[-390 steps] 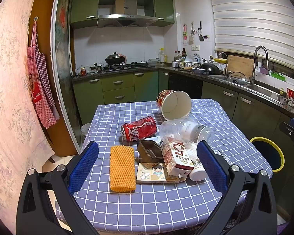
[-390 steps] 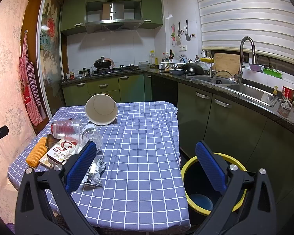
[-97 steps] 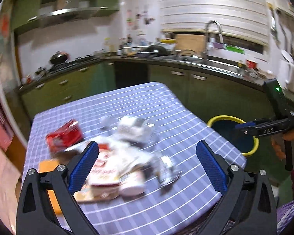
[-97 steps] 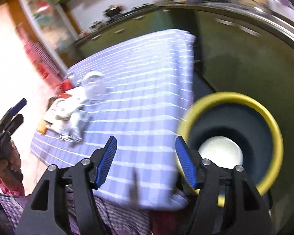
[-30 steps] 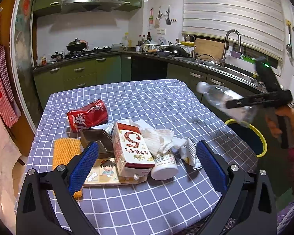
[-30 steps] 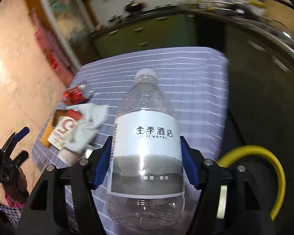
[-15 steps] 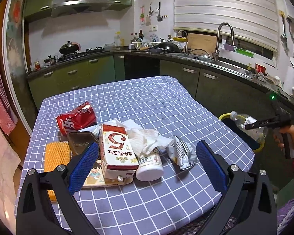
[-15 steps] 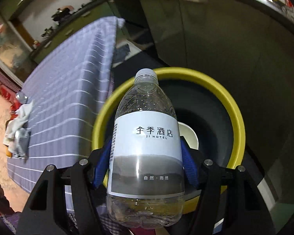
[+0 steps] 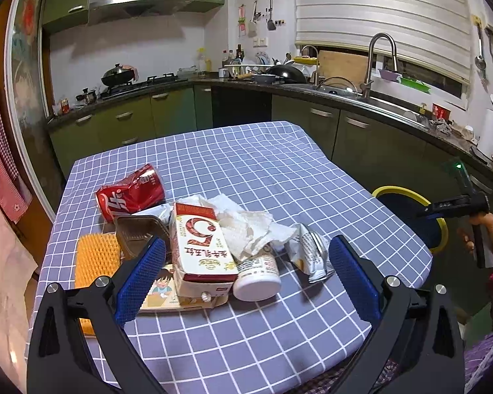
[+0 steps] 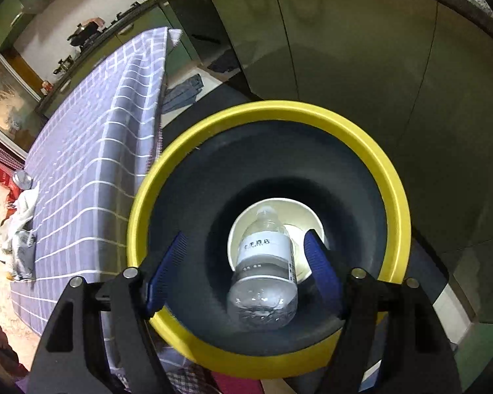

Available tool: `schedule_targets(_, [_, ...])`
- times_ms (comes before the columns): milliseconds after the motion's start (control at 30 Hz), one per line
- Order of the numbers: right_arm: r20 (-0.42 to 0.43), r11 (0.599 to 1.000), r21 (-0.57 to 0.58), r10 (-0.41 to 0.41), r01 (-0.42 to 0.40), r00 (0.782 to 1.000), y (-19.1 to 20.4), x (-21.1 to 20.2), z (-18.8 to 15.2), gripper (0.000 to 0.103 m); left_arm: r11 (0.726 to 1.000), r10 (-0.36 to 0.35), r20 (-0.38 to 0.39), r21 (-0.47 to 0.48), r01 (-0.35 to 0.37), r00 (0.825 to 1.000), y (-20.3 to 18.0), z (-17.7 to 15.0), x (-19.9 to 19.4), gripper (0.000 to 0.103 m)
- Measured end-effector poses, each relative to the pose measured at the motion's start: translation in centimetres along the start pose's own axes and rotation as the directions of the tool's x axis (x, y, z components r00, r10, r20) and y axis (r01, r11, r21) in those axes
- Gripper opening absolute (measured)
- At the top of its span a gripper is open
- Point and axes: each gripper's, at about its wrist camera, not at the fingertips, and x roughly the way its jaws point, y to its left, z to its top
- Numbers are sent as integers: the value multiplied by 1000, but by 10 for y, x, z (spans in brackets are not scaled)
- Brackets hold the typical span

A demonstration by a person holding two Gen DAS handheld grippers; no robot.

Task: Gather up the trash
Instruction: 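Grasp the brown plastic tray with the left gripper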

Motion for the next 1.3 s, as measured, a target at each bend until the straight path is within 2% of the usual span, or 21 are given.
schedule_targets(233, [25, 999, -29, 44, -44, 999, 20, -16, -13, 73, 998, 47, -14, -40, -48, 999, 22, -4, 2, 98])
schedule_targets(333, [21, 997, -45, 58, -57, 998, 30, -17, -15, 73, 994, 111, -14, -18, -111, 994, 30, -4, 5, 98])
schedule_targets(433, [13, 997, -57, 61, -61, 998, 33, -16, -17, 73, 989, 144, -13, -5, -144, 989, 43, 0, 8, 98])
schedule_targets(633, [-3, 996, -56, 68, -68, 998, 41, -6, -13, 73, 989, 116, -44, -82, -119, 992, 86, 13, 21, 98])
schedule_targets(800, [-23, 995, -69, 73, -74, 997, 48, 5, -10, 73, 983, 111, -92, -135, -123, 990, 105, 8, 44, 97])
schedule_targets(1067, [-36, 991, -98, 83, -86, 996, 61, 8, -9, 73, 951, 223, -174, -179, -253, 959, 125, 1, 71, 70])
schedule_targets(1167, [-35, 992, -103, 72, -75, 997, 63, 9, -9, 73, 947, 220, -209, -187, -260, 953, 129, 2, 82, 60])
schedule_targets(1300, [-36, 992, -97, 75, -79, 996, 62, 8, -9, 73, 949, 202, -241, -190, -251, 949, 130, 1, 94, 54])
